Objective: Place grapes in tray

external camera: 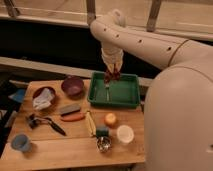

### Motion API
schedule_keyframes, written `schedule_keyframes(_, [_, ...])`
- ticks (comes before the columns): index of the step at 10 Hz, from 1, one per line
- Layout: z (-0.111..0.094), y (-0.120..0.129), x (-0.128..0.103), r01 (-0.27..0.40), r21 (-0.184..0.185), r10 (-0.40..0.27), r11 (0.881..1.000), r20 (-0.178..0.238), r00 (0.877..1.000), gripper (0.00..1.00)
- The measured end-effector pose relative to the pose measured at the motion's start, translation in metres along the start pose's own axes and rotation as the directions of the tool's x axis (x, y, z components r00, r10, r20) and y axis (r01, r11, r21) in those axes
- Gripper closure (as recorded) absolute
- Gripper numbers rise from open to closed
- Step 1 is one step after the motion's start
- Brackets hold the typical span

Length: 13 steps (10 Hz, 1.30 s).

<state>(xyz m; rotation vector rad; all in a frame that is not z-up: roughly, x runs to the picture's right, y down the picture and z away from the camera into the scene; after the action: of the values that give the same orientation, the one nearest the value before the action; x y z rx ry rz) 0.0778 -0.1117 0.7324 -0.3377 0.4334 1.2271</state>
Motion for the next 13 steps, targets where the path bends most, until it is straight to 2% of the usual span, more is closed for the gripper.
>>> schedule_keyframes(1, [0.013, -0.021, -0.016, -0.05, -0.016, 0.05, 0.999, 0.002, 0.999, 1.0])
schedule_keyframes(3, [0.036, -0.039, -0.025, -0.124, -0.073, 0.124, 0.99, -0.001, 0.992, 1.0])
schedule_keyframes(5, [0.069, -0.051, -0.021, -0.222, -0.187, 0.224, 0.957, -0.013, 0.975, 1.0])
schedule_keyframes(6, [0.078, -0.052, -0.017, -0.243, -0.232, 0.246, 0.942, -0.016, 0.969, 1.0])
schedule_keyframes(7, [0.088, -0.047, -0.01, -0.248, -0.308, 0.258, 0.918, -0.009, 0.966, 0.99])
schedule_keyframes(8, [0.092, -0.042, -0.004, -0.244, -0.37, 0.265, 0.896, 0.007, 0.964, 0.94])
schedule_keyframes(10, [0.088, -0.031, 0.003, -0.211, -0.487, 0.273, 0.847, 0.058, 0.96, 0.74])
schedule_keyframes(11, [0.082, -0.025, 0.002, -0.186, -0.523, 0.265, 0.832, 0.08, 0.961, 0.67])
schedule_keyframes(13, [0.079, -0.019, 0.0, -0.174, -0.534, 0.259, 0.827, 0.087, 0.962, 0.66])
